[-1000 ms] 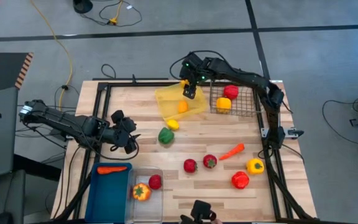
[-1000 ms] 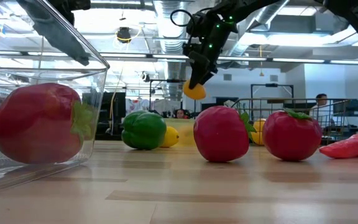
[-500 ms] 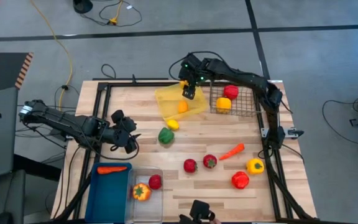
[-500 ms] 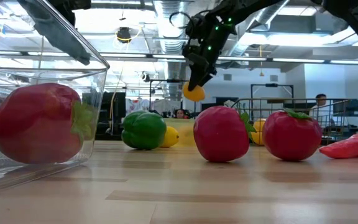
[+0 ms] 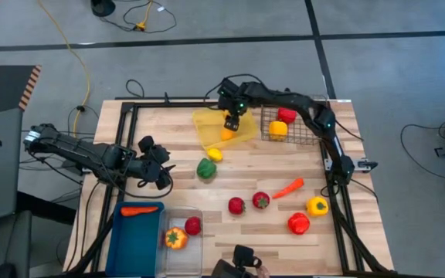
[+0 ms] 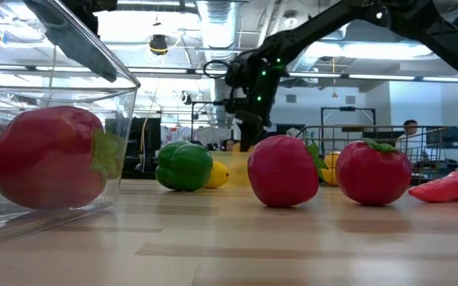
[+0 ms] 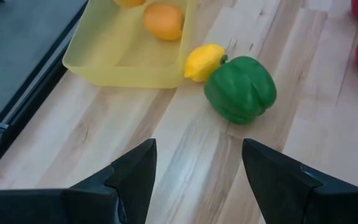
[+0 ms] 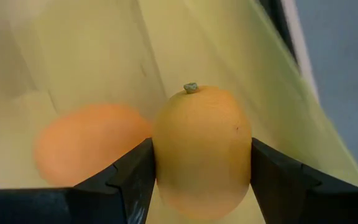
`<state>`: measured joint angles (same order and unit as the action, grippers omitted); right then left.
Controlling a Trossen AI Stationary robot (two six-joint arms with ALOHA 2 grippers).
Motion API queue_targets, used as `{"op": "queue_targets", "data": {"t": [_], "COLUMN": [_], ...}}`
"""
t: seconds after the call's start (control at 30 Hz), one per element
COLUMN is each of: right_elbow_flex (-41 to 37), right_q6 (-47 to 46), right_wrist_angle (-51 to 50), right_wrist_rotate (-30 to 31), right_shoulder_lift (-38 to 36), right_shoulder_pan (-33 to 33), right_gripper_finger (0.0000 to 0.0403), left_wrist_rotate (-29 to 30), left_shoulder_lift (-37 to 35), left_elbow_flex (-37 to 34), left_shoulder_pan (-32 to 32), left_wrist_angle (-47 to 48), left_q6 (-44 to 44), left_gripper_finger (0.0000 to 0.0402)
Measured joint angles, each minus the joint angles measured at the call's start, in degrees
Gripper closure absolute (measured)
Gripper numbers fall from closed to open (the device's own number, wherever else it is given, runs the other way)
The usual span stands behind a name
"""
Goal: Sort produce into baskets
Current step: Put the bottom yellow lemon into the yellow bin, then put the green bell pepper into the wire basket
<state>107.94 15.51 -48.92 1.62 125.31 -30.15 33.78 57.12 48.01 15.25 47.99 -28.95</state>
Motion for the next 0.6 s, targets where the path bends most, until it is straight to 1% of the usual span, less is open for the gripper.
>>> {"op": "queue_targets", "data": {"t": [0.13, 0.23, 0.47, 0.6], "right_elbow_flex": [0.0, 0.09, 0.09, 0.09], "right_q6": [0.02, 0.0, -0.01, -0.02], "right_wrist_angle": [-0.48, -0.14, -0.31, -1.34], "right_wrist_rotate": [-0.06, -0.09, -0.11, -0.1], "right_shoulder_lift": [0.73, 0.65, 0.65, 0.08], "right_shoulder_pan": [0.0, 0.02, 0.02, 0.04], "right_gripper_finger": [0.0145, 0.0131, 0.0056, 0.0027], "left_wrist_rotate": [-0.34, -0.35, -0.24, -0.08], "left_shoulder_lift": [0.0, 0.0, 0.0, 0.0], "left_elbow_flex": [0.0, 0.0, 0.0, 0.0], "left_shoulder_pan": [0.0, 0.0, 0.0, -0.04], "left_wrist_angle": [0.0, 0.02, 0.04, 0.02], "left_q6": [-0.42, -0.46, -0.65, -1.79], "left_gripper_finger": [0.0176, 0.0176, 0.0176, 0.0176]}}
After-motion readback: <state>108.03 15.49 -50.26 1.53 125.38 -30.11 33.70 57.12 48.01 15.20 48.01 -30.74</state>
